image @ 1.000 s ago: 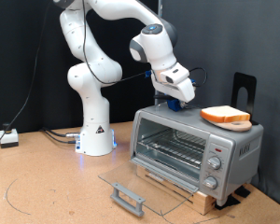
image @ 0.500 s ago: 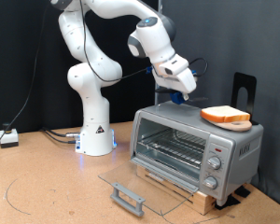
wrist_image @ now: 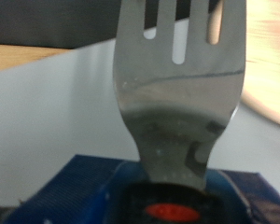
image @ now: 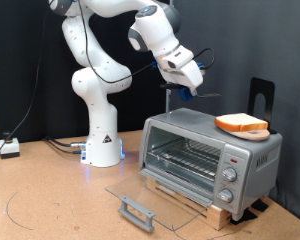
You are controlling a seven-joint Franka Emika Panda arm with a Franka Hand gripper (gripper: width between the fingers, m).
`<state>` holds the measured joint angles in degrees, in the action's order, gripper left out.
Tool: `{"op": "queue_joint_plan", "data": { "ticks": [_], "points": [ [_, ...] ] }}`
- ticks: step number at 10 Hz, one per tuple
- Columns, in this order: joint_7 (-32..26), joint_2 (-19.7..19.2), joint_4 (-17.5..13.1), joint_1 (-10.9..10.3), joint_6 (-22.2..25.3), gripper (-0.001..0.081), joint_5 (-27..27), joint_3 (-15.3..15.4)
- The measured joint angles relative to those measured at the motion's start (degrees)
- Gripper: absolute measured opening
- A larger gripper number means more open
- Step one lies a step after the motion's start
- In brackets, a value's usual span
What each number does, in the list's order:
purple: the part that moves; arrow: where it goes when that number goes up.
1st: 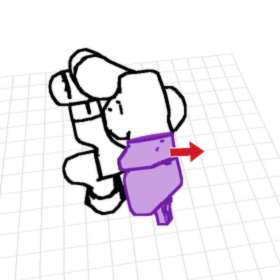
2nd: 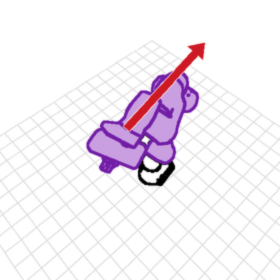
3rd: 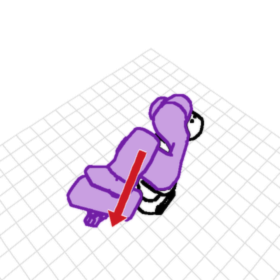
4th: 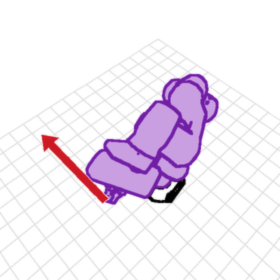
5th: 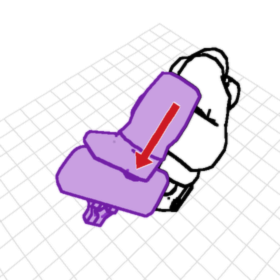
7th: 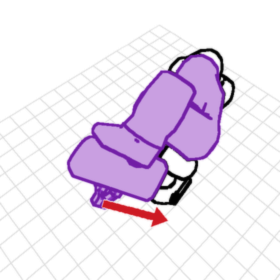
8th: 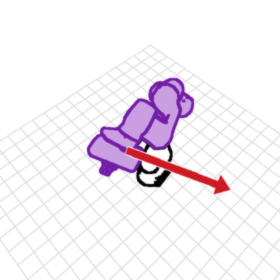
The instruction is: Make a piece of toast with the oven
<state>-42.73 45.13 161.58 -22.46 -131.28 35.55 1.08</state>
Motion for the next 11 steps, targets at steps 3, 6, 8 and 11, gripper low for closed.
{"op": "queue_joint_plan", "data": {
  "ticks": [3, 6, 8, 11],
  "points": [
    [4.2, 0.1, 1.8, 5.9, -9.6, 0.0449, -0.6, 0.9],
    [4.9, 0.1, 1.9, 13.7, -8.3, 0.0449, -4.3, 0.2],
    [1.6, 0.3, 1.7, 16.6, -4.9, 0.0449, -6.0, -2.9],
    [-4.2, 0.9, 1.3, 19.8, 0.1, 0.0449, -8.4, -8.7]
  ]
}}
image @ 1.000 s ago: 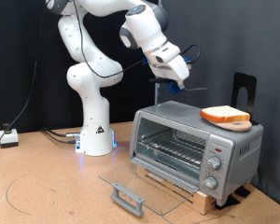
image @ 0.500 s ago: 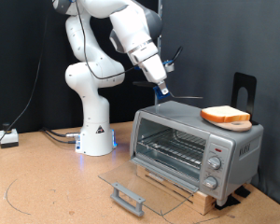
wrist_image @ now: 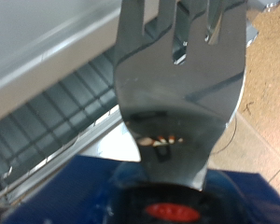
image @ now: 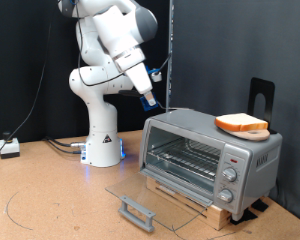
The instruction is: Make a piece of toast with the oven
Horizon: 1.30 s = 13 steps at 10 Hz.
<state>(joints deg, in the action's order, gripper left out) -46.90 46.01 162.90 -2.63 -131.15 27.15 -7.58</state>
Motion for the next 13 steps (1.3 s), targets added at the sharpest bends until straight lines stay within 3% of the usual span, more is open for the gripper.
{"op": "queue_joint_plan", "data": {
  "ticks": [4, 6, 8, 10, 13],
  "points": [
    [0.1, -2.1, -2.0, 0.3, 1.3, 0.0449, 0.5, -0.7],
    [0.4, -7.2, -5.2, -0.2, 2.8, 0.0449, 0.5, -0.7],
    [-2.9, -13.2, -9.3, -1.4, 6.7, 0.0449, -2.1, -0.6],
    [-6.2, -17.6, -11.0, -2.6, 4.3, 0.0449, -2.7, 0.6],
    [-5.8, -17.7, -10.9, -2.5, 6.9, 0.0449, -2.7, 0.6]
  ]
}}
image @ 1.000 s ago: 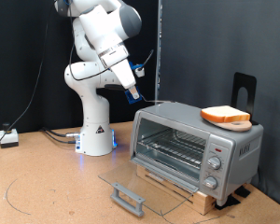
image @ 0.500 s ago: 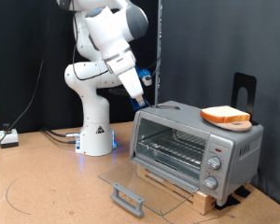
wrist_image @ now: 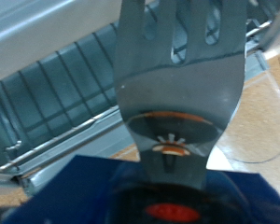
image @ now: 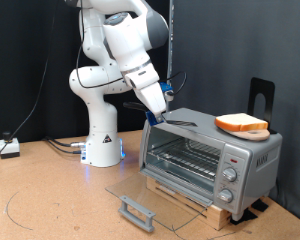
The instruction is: Make a piece of toast with the oven
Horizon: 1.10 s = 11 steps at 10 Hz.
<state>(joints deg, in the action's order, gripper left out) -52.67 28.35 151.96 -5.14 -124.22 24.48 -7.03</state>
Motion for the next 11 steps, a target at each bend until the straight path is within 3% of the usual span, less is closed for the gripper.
{"op": "queue_joint_plan", "data": {
  "ticks": [4, 11],
  "points": [
    [0.3, -0.3, 0.4, -0.1, -1.1, 0.0449, -1.0, 2.8],
    [2.3, -2.2, -0.1, -2.8, -6.4, 0.0449, 4.2, 7.2]
  ]
}}
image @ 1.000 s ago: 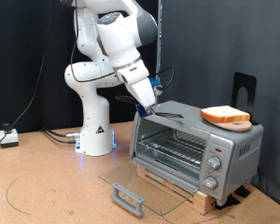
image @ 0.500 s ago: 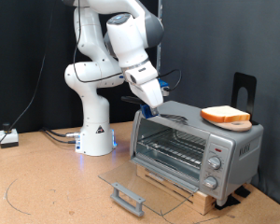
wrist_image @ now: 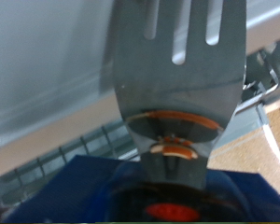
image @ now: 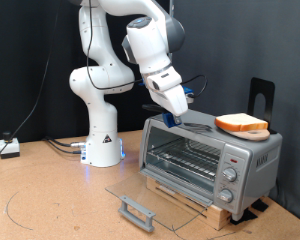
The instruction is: Make a piece of toast with the oven
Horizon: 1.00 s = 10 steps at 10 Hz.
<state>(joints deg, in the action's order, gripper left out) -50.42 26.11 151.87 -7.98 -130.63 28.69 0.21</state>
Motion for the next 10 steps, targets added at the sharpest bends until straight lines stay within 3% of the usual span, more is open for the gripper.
{"op": "queue_joint_plan", "data": {
  "ticks": [6, 10],
  "points": [
    [1.0, -0.5, -1.6, -1.3, -3.4, 0.0449, 2.6, 2.2],
    [3.4, -3.6, -2.2, -1.7, -6.5, 0.0449, 4.1, 5.0]
  ]
}}
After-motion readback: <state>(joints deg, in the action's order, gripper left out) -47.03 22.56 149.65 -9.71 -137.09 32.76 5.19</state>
